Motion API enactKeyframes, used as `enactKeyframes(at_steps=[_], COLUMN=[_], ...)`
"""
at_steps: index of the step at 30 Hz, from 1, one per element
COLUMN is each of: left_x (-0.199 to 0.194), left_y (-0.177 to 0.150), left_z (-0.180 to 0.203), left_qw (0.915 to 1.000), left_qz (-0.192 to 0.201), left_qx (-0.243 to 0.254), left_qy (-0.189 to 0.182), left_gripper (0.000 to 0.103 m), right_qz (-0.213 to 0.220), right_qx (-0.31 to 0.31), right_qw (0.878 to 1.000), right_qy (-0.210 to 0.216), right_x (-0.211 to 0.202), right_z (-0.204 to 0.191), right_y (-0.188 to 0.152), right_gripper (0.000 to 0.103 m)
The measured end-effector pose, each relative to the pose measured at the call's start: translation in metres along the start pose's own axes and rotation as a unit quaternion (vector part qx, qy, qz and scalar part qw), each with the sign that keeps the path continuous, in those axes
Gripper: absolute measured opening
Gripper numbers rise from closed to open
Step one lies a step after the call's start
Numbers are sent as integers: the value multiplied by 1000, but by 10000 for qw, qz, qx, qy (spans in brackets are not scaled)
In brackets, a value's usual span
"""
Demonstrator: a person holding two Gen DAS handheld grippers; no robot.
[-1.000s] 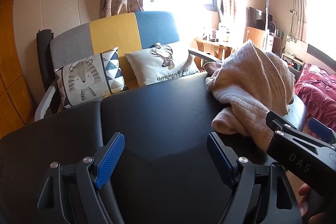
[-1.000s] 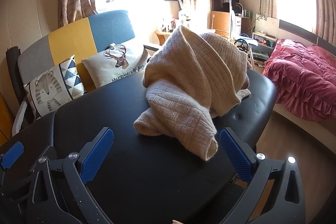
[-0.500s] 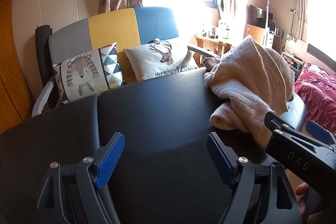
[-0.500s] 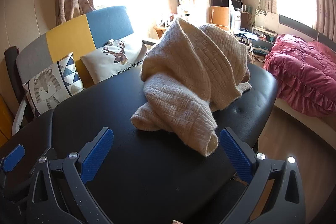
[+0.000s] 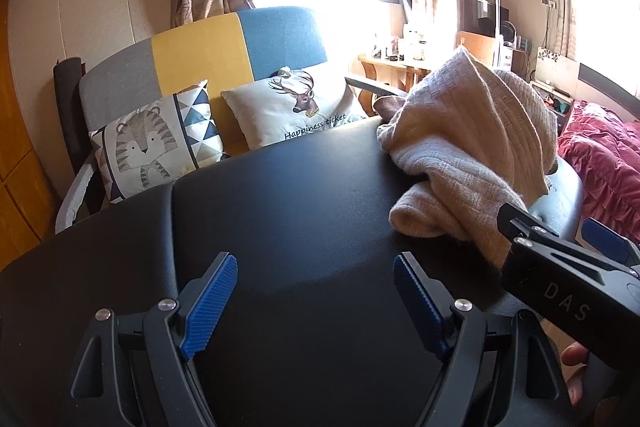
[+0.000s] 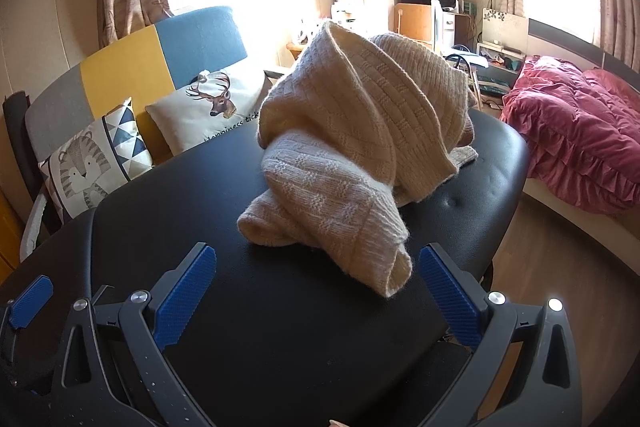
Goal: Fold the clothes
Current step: 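Move the right tool toward the crumpled cream sweater on the table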
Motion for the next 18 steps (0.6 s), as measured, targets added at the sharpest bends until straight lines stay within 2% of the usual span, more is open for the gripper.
enactKeyframes(at_steps=[18], left_x=[21], left_y=[1], left_z=[11], left_qw=[9995], left_qz=[-269], left_qx=[123], left_qy=[-90], left_gripper=[82], right_qz=[-98], right_qx=[-68], right_qw=[9996], right_qy=[-275], right_x=[13], right_z=[2], right_y=[0], right_gripper=[103])
Point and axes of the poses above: each gripper's, at about its wrist camera, not at the fingertips, and x roughly the way its jaws point, z to its right, y to its top, the point moved 3 cm from there along x, roughly the way its jaws point, and after that the axes turned 7 degrees about -z, right-handed, at the moved point
